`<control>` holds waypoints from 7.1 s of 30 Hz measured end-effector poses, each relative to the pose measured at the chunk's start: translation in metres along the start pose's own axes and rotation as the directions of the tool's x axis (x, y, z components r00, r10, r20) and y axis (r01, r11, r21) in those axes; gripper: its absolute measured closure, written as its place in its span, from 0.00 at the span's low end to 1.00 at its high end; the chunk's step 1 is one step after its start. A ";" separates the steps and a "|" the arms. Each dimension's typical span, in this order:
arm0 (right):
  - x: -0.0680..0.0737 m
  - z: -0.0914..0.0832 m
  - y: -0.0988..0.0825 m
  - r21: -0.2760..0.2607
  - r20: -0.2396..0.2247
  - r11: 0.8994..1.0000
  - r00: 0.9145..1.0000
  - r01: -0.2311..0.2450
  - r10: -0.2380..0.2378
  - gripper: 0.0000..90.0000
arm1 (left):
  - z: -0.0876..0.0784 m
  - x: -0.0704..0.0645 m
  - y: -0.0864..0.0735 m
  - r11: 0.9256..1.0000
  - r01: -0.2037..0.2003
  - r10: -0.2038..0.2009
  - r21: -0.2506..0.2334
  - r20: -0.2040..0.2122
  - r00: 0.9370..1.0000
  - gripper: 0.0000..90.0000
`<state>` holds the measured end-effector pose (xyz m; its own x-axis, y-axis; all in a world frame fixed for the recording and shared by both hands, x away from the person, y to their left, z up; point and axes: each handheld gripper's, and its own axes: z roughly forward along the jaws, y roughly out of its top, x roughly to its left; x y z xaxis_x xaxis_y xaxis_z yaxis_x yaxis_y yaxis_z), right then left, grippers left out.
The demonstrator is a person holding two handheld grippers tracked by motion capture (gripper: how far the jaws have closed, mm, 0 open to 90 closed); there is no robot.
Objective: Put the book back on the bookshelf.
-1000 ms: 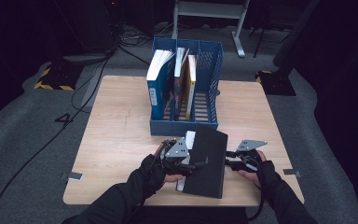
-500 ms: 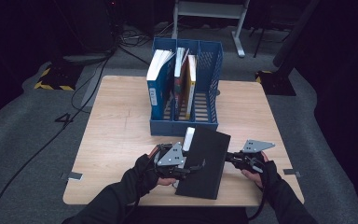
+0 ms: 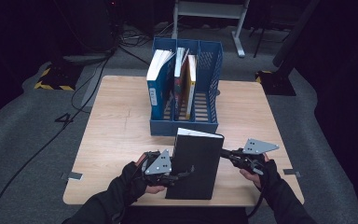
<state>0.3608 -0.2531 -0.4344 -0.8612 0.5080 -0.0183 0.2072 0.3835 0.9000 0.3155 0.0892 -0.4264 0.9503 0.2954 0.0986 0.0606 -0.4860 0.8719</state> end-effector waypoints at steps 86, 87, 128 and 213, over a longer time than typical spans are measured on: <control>0.011 -0.043 0.010 0.021 -0.098 0.996 0.991 0.091 -0.088 0.46 | 0.024 0.013 -0.034 0.976 -0.038 0.061 0.216 -0.104 0.993 0.39; 0.013 -0.043 0.010 0.017 -0.115 0.996 0.990 0.090 -0.088 0.46 | 0.025 0.014 -0.036 0.974 -0.032 0.058 0.224 -0.111 0.992 0.39; 0.055 0.010 0.055 0.004 -0.030 1.000 0.999 0.028 -0.028 0.47 | 0.049 0.040 -0.038 0.973 0.146 -0.108 0.178 -0.207 0.972 0.27; 0.036 -0.079 0.100 0.089 0.207 0.995 0.976 0.043 -0.060 0.59 | -0.002 0.044 -0.095 0.913 0.281 -0.229 0.297 -0.196 0.953 0.13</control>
<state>0.3143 -0.2577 -0.3103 -0.7571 0.6328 -0.1625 0.2107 0.4719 0.8561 0.3510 0.1504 -0.5042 0.8321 0.5545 -0.0114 0.4126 -0.6050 0.6810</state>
